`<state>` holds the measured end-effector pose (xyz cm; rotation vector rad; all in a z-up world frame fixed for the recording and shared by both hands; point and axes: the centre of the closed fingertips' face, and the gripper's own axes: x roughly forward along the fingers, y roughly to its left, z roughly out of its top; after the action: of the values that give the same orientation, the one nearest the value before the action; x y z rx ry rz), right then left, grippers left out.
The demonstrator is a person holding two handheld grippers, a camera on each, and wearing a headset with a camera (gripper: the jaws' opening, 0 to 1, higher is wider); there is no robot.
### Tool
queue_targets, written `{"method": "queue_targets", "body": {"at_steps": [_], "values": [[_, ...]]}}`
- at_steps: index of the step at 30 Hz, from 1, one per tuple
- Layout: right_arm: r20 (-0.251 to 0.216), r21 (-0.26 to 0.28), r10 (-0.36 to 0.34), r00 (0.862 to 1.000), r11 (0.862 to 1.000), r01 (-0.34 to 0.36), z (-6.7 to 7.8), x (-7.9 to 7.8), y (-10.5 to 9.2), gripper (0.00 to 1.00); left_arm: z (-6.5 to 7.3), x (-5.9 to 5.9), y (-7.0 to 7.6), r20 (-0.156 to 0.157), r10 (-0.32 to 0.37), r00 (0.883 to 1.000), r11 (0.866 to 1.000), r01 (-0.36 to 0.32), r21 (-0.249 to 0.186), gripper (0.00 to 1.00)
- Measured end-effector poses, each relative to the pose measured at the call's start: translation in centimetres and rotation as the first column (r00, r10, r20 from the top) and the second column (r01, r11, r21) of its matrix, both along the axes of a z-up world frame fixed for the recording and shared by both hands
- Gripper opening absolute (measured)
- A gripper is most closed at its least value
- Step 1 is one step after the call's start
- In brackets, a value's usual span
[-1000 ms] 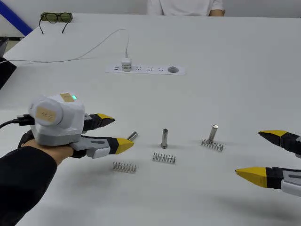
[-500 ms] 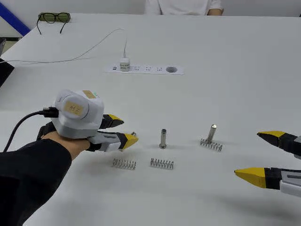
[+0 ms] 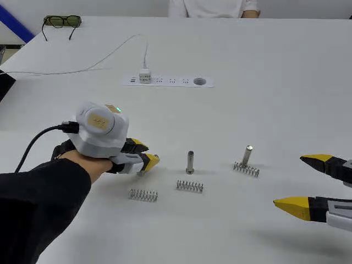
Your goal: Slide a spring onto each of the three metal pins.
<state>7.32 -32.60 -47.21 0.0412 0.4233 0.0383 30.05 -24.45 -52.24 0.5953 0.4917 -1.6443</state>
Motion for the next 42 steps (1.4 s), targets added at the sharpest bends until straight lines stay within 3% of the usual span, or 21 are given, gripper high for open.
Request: {"method": "queue_targets", "body": {"at_steps": [4, 22, 29, 42], "values": [[0.0, 0.0, -0.001, 1.0, 1.0, 0.001, 0.0, 0.0, 0.0, 0.75, -0.3, -0.2, -0.1, 0.019, -0.002, 1.0, 1.0, 0.002, 0.022, 0.19], [-0.006, 0.015, -0.011, 1.0, 1.0, 0.011, -0.4, -0.2, 0.0, 0.75, -1.6, -0.2, -0.3, 0.03, 0.012, 0.999, 0.995, -0.015, 0.101, 0.12], [-0.012, 0.016, -0.012, 1.0, 1.0, 0.013, -0.6, -0.3, 0.1, 0.75, -1.6, -0.1, -0.5, 0.023, 0.022, 0.999, 0.994, -0.024, 0.108, 0.11], [-0.015, 0.015, -0.009, 1.0, 1.0, 0.009, -0.7, -0.2, 0.1, 0.75, -1.8, 0.2, -0.6, 0.067, 0.01, 0.998, 0.992, -0.018, 0.125, 0.1]]}}
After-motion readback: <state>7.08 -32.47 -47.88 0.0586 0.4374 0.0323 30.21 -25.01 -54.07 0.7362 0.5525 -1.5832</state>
